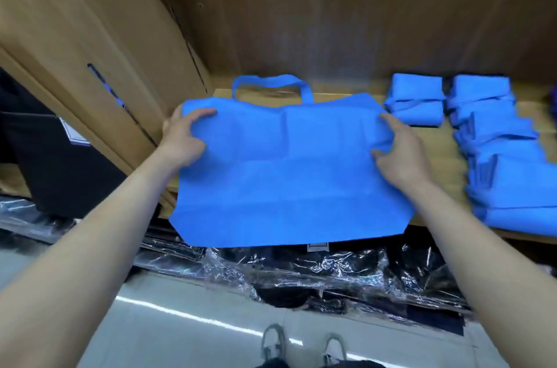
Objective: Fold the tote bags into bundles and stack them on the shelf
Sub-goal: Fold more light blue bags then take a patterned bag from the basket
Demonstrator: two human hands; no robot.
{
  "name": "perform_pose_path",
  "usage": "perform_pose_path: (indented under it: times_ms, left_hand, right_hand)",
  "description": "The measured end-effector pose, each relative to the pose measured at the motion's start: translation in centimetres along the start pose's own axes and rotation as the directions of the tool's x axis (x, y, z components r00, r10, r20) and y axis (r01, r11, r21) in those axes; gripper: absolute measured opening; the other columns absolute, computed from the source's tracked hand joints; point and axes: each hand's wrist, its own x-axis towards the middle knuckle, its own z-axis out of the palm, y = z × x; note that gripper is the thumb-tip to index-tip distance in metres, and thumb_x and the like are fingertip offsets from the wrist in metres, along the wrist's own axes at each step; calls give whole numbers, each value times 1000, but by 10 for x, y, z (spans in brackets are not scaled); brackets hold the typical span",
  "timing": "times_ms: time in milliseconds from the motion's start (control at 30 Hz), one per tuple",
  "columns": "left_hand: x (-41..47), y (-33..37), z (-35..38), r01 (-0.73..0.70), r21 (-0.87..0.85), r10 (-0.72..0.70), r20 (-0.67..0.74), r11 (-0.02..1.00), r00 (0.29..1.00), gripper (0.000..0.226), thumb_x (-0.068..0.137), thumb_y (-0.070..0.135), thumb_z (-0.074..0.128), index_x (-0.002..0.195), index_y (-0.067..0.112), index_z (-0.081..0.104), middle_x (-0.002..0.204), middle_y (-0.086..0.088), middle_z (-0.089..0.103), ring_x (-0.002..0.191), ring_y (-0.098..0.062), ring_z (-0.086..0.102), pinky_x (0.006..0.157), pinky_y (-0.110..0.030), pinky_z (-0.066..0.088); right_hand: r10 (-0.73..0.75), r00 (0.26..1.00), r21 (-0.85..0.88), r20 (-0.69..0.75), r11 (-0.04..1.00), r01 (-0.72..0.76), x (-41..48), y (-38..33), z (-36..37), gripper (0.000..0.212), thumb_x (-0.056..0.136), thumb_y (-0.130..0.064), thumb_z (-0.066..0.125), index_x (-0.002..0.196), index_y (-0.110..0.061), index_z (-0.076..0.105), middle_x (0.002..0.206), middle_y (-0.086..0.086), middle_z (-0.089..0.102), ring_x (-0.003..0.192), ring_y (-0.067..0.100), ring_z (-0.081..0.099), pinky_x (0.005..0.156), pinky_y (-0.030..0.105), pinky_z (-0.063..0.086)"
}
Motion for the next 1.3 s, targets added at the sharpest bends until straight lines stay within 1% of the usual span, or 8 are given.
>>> perform_pose_path:
  times_ms: [167,267,500,700,833,933,1100,1300]
  left_hand:
    - [11,4,7,-32,341,36,-6,939,999,84,79,2,58,148,38,25,161,-11,-8,145,-36,5,107,-43,34]
    - [7,-4,16,-308,482,310,79,820,948,84,84,12,62,150,38,18,162,-2,-8,147,-31,3,103,-46,42]
    - [17,-50,33,-569,384,341,518,727,785,57,97,60,22,148,52,-4,162,7,-13,149,-16,-11,120,-42,2]
    - [24,-55,30,-576,347,373,501,740,781,55,99,57,26,149,51,5,163,6,-7,149,-19,-7,119,-46,5]
    - [16,-60,12,-688,48,605,435,724,667,50,84,63,55,128,40,57,148,9,40,138,-17,33,111,-24,25]
    - [-2,-69,-15,-594,-140,510,687,792,517,85,56,88,58,132,55,41,152,35,15,140,12,8,112,-12,10]
    - [-21,-86,-23,-785,140,400,798,604,450,113,75,50,76,143,51,-15,146,33,-34,132,13,-34,117,-22,-10]
    - [-22,-87,-19,-784,79,443,788,615,427,103,80,42,75,148,46,-2,152,32,-21,139,11,-21,118,-20,-4]
  right_hand:
    - [50,997,-157,-60,986,-59,0,1,21,58,83,-3,63,139,-10,49,132,21,51,122,34,48,100,32,33]
    - [90,992,-188,-86,977,-105,-2,-1,24,57,87,-6,61,142,-14,47,136,18,46,121,33,47,100,34,37]
    - [40,985,-526,-167,842,-123,-26,-22,36,68,83,-15,61,145,-25,35,153,15,24,127,39,33,93,55,35]
    - [-164,853,-426,496,809,404,-62,-23,24,67,87,-74,19,149,-47,21,163,-11,7,149,9,3,119,44,17]
    - [-113,810,-473,576,762,443,-70,-17,17,67,84,-79,6,147,-57,-1,158,-25,-16,144,-3,-18,119,32,-2]
    - [-95,798,-455,595,779,432,-64,-21,12,66,82,-80,6,144,-61,-3,155,-29,-19,142,-6,-22,117,29,-5]
    - [-70,800,-309,596,900,309,-56,-22,11,66,76,-87,10,137,-66,18,153,-37,-3,141,-14,-12,117,25,-3]
    - [-28,832,-85,553,992,90,-45,-20,8,43,86,-58,41,128,-52,46,150,-30,27,140,-15,10,120,29,7]
